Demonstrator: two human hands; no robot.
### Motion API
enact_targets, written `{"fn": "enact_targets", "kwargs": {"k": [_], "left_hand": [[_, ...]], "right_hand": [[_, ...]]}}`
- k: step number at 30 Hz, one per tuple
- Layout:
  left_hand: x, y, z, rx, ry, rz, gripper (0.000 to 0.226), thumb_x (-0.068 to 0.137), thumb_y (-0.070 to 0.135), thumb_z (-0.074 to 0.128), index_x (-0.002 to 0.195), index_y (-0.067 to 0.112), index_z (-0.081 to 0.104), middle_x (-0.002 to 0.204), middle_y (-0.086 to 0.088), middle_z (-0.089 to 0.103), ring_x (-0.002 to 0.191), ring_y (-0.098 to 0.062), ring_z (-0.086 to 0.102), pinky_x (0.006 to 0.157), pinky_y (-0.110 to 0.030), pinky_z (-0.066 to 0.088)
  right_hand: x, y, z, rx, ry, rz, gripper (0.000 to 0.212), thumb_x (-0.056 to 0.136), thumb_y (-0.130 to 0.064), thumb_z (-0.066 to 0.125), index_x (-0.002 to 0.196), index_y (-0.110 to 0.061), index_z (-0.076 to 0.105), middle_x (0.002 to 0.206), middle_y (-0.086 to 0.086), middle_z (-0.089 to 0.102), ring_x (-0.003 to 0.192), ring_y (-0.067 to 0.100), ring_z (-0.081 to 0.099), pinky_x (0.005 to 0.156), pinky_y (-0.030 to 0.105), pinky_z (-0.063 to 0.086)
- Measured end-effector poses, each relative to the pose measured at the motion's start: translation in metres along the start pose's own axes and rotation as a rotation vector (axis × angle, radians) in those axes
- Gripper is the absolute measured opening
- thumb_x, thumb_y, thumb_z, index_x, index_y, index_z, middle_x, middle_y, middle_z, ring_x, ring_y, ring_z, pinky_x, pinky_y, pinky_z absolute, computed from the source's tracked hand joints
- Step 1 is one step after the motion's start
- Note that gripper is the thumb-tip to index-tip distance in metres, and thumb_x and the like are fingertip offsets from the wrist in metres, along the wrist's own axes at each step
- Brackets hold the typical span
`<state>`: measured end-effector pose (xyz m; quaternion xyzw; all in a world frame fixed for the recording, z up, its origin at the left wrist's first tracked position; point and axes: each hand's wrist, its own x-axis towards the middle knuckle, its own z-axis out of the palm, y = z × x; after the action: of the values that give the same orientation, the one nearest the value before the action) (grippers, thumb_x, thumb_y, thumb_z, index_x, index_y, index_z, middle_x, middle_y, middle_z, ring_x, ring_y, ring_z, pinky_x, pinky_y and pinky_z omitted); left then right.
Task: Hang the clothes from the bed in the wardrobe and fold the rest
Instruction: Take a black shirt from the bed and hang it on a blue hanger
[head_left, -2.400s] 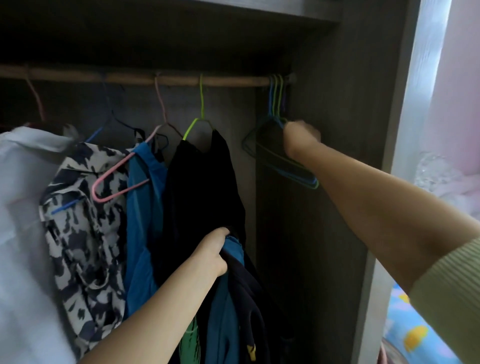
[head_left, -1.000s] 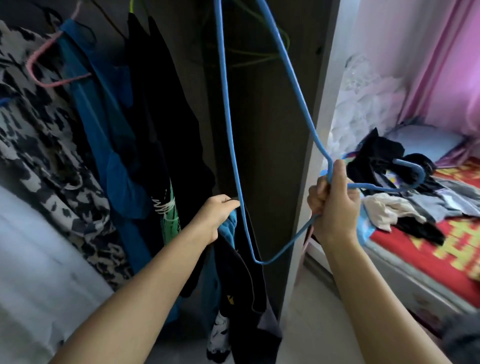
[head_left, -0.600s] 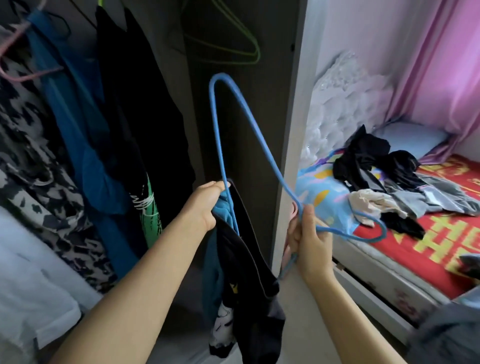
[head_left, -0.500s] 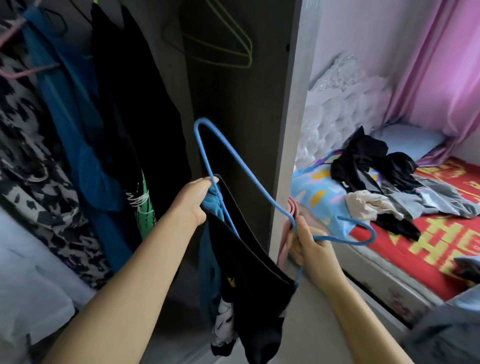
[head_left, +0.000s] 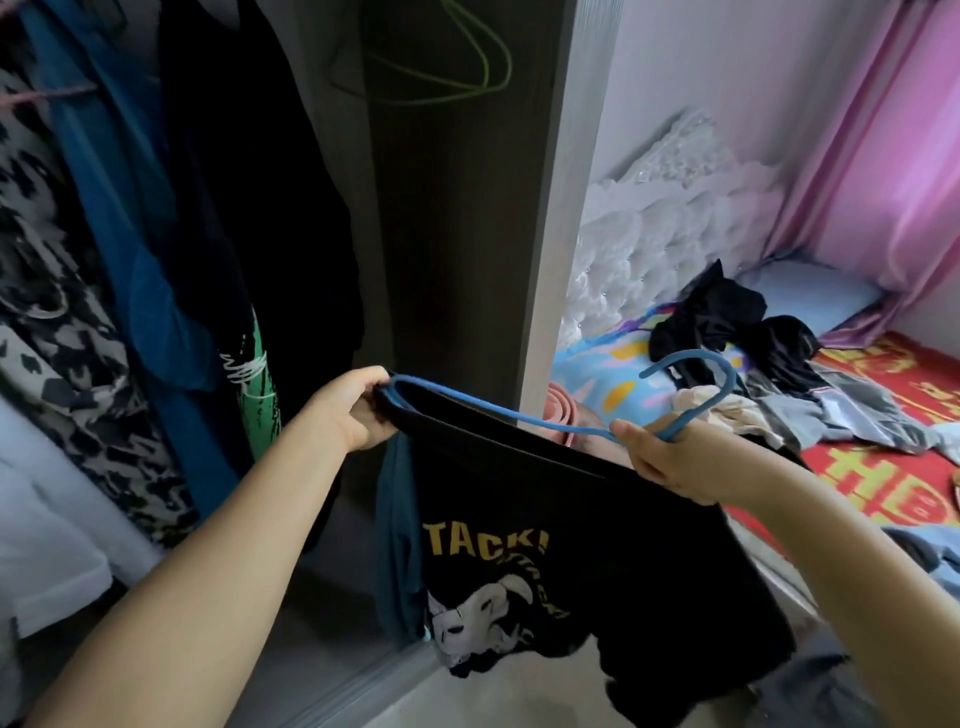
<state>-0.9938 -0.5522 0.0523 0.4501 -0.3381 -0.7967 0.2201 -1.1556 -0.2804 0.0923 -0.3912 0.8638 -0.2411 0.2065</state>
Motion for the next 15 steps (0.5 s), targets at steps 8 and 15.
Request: {"fn": "enact_targets", "kwargs": {"k": [8,15], "left_hand": [[-0.018,-0.005,0.034,0.882,-0.037,0.452,0.016,0.084,0.002,0.055,0.073,0.01,0.062,0.073,-0.005,0.06,0.065,-0.015,0.061,0.046,-0.022,0.05],[-0.035,-0.039,0.066,1.506,-0.2,0.752,0.024,0.082,0.007,0.056,0.092,0.014,0.076,0.085,-0.001,0.07,0.078,-0.016,0.063,0.066,-0.02,0.044]], "right_hand": [[0.004,0.004,-0.027,-0.212,-0.017,-0.116,0.057,0.097,-0.049,0.036,0.052,-0.014,0.039,0.036,-0.006,0.033,0.035,0.009,0.032,0.044,0.016,0.029],[0.016,-0.031,0.008,-0.188,-0.119,-0.158,0.049,0.101,-0.034,0.04,0.055,-0.017,0.036,0.032,-0.008,0.039,0.036,0.007,0.038,0.045,0.015,0.032]]}}
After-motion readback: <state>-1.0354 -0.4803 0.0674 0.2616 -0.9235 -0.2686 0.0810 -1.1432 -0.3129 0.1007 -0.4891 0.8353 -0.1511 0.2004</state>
